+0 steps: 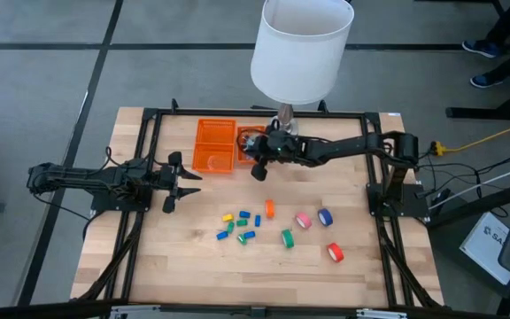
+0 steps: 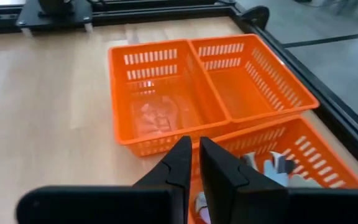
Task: Pick and place Stapler, Stapler remover, tape
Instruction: Adjust the right orange basket
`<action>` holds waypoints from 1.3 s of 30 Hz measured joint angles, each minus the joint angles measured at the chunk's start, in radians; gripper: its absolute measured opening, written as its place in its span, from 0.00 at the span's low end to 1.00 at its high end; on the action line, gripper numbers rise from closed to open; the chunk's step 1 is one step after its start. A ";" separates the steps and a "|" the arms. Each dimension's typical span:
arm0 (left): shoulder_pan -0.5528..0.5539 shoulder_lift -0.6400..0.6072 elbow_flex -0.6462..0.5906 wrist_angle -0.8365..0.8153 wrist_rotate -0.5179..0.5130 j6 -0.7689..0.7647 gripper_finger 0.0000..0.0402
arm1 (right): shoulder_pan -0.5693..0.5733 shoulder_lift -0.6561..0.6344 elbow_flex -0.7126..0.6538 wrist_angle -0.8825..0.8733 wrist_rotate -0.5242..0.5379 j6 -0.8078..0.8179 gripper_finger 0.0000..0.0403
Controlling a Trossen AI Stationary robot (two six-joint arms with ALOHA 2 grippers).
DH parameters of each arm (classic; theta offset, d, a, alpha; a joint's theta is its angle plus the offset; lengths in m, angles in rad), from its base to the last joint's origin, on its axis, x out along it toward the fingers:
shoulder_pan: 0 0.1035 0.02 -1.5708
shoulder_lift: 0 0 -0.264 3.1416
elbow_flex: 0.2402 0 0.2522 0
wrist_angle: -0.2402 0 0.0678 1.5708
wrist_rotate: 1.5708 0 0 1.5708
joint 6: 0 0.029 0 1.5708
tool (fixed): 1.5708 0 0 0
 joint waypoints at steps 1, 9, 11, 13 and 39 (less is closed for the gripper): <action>0.000 0.000 0.000 0.000 0.000 0.000 0.42 | -0.002 0.000 0.000 0.000 0.001 0.002 0.09; 0.000 0.000 0.000 0.000 0.000 0.000 0.42 | 0.002 0.000 0.000 0.011 -0.007 0.026 0.09; 0.000 0.000 0.000 0.000 0.000 0.000 0.42 | 0.005 0.000 0.000 0.004 -0.044 0.026 0.09; 0.000 0.000 0.000 0.000 0.000 0.000 0.42 | 0.012 0.000 0.000 -0.002 -0.086 0.026 0.10; 0.000 0.000 0.000 0.000 0.000 0.000 0.42 | -0.079 0.000 0.000 -0.325 -0.106 0.026 0.28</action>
